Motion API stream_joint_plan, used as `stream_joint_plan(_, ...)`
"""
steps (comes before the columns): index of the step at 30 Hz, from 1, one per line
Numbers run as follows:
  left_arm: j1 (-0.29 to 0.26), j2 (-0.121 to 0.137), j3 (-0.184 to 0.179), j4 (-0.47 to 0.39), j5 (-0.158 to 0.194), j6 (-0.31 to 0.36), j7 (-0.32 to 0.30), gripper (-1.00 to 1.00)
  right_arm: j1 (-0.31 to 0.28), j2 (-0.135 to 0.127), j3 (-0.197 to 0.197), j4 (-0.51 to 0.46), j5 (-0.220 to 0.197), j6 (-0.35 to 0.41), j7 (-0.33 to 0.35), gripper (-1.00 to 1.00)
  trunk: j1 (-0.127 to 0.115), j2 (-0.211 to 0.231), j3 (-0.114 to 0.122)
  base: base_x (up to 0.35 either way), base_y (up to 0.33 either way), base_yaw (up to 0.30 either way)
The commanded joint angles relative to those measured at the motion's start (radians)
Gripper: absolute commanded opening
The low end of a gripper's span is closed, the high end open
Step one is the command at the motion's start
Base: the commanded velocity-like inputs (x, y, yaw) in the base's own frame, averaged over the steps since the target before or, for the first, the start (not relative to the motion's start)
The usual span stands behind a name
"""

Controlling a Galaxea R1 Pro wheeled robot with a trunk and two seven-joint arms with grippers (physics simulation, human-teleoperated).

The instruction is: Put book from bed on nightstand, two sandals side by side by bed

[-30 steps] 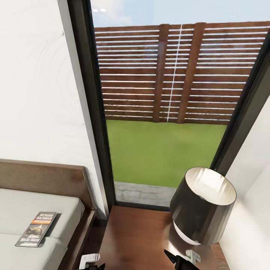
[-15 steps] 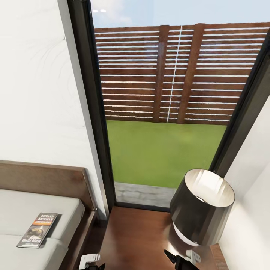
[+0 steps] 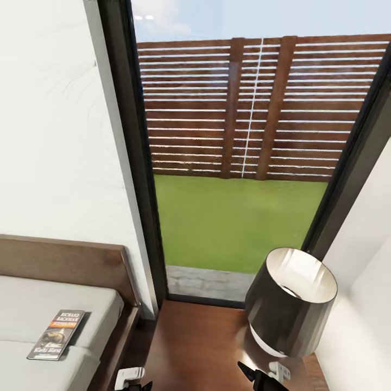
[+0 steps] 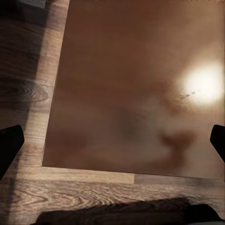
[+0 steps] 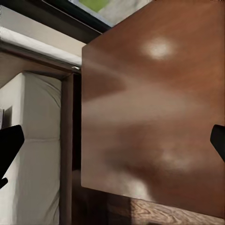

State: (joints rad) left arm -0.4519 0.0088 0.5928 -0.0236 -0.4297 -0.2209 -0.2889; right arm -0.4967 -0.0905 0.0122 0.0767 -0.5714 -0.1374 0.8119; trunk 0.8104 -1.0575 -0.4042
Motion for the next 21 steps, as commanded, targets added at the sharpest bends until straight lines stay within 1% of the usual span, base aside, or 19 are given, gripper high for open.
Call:
stream_joint_plan(1,-0.001,0.000,0.008,0.001,-0.009,-0.003,-0.003,1.00,-0.002,0.000,0.002,0.005,-0.001,-0.008,0.004,1.00,-0.004,0.007,0.002,0.000,0.000,0.000)
stream_joint_plan(21,-0.001,0.000,0.008,0.001,-0.009,-0.003,-0.003,1.00,-0.002,0.000,0.002,0.005,-0.001,-0.009,0.004,1.00,-0.081,0.147,0.065,0.000,0.000,0.000)
